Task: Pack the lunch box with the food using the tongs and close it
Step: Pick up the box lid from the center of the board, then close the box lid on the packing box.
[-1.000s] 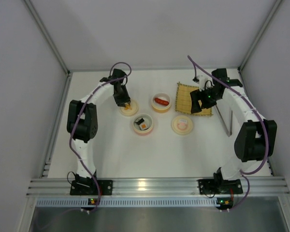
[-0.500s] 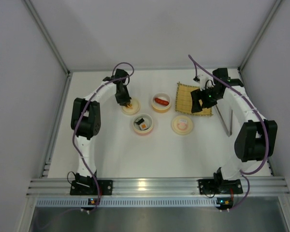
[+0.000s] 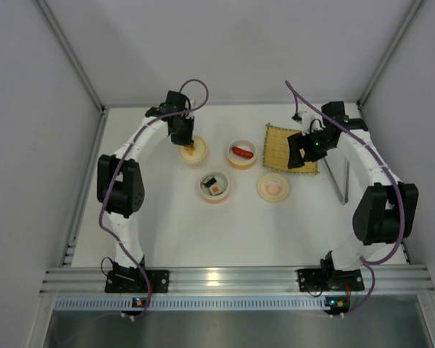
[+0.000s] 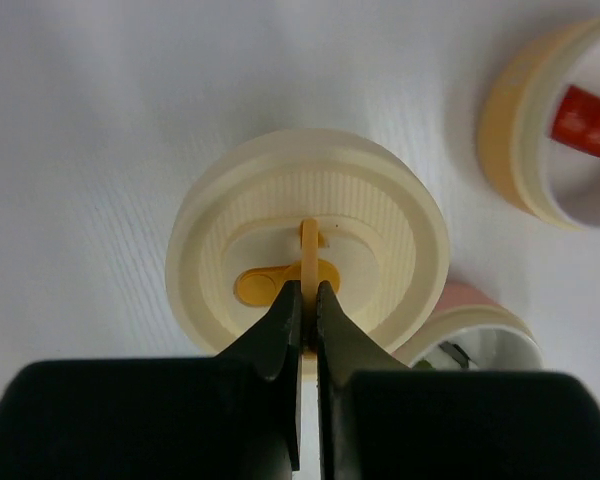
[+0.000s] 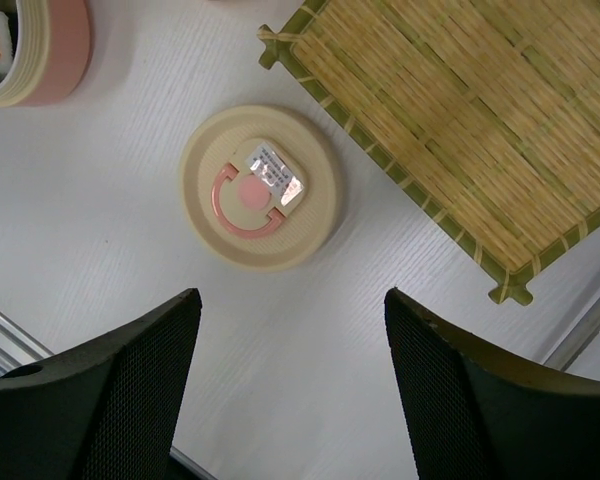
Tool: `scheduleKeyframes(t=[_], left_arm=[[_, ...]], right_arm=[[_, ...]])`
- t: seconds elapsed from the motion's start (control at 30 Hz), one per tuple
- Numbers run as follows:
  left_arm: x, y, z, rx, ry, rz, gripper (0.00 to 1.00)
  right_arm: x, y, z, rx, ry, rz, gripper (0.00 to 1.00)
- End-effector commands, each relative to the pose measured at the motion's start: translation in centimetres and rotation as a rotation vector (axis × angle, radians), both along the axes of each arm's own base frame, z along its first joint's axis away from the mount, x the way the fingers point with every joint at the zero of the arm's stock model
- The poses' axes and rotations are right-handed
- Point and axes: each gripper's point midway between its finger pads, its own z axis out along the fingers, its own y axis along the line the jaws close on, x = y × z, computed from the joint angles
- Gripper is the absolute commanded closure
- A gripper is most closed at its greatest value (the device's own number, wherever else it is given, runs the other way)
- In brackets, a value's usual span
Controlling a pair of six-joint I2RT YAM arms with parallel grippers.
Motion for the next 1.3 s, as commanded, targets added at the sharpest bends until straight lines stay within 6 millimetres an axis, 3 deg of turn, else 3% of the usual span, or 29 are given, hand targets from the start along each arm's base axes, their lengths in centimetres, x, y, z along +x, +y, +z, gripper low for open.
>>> scheduleKeyframes(t=[0.0,0.1,0.13,0.17,0.23,0.27,0.4,0.47,0.53,0.6,0.63,0.7,0.97,1.27], left_arm=[[0.2,-4.0,13.6,-0.110,-0.332,-0.373,1.00],[-0.5,-6.0,16.1,-0.092,-0.366,-0.523,0.99],[0.0,-6.7,18.6,-0.079,-0.431,-0.550,0.99],[-0.6,-8.2,17.4,-0.068,-0.389,-0.594,1.00],[-0.8,-9.9,18.1,-0.045,-0.414,-0.655,1.00],[-1.4,-11.5,17.1,-0.054,-0.392,-0.693,1.00],[-3.3,-16.3,14.8,-0.034,-0.370,-0.803,1.00],[-3.6,-17.6,13.5,-0.018,-0.360,-0.833,1.00],[-3.8,-19.0,12.7,-0.007,-0.364,-0.850,1.00],[-3.2,-19.7,11.8,0.007,-0.364,-0.848,1.00],[-2.8,-19.9,10.6,0.010,-0.344,-0.840,1.00],[-2.3,-20.1,10.5,0.015,-0.348,-0.832,1.00],[-1.3,-20.2,6.5,0.055,-0.286,-0.808,1.00],[0.6,-20.1,5.8,0.100,-0.324,-0.769,1.00]], right_arm=[[-0.2,-0.2,3.2,0.041,-0.092,-0.002,0.26],[-0.6,-0.5,3.4,0.046,-0.095,-0.012,0.26],[-0.7,-0.7,3.2,0.046,-0.086,-0.017,0.25],[-0.8,-1.0,3.5,0.052,-0.092,-0.029,0.25],[-1.2,-1.0,3.4,0.062,-0.084,-0.039,0.25],[-0.9,-2.3,3.6,0.069,-0.097,-0.082,0.24],[-1.5,-3.1,3.0,0.101,-0.083,-0.135,0.20],[-1.6,-3.7,3.0,0.108,-0.083,-0.164,0.19],[-2.1,-3.8,2.9,0.130,-0.074,-0.193,0.10],[-2.1,-4.2,3.0,0.139,-0.085,-0.218,0.01],[-2.5,-4.2,2.9,0.146,-0.084,-0.230,0.01],[-2.8,-4.2,3.0,0.155,-0.087,-0.238,0.00],[-3.7,-3.9,4.7,0.173,-0.131,-0.243,0.01],[-4.3,-3.7,4.3,0.180,-0.127,-0.240,0.01]])
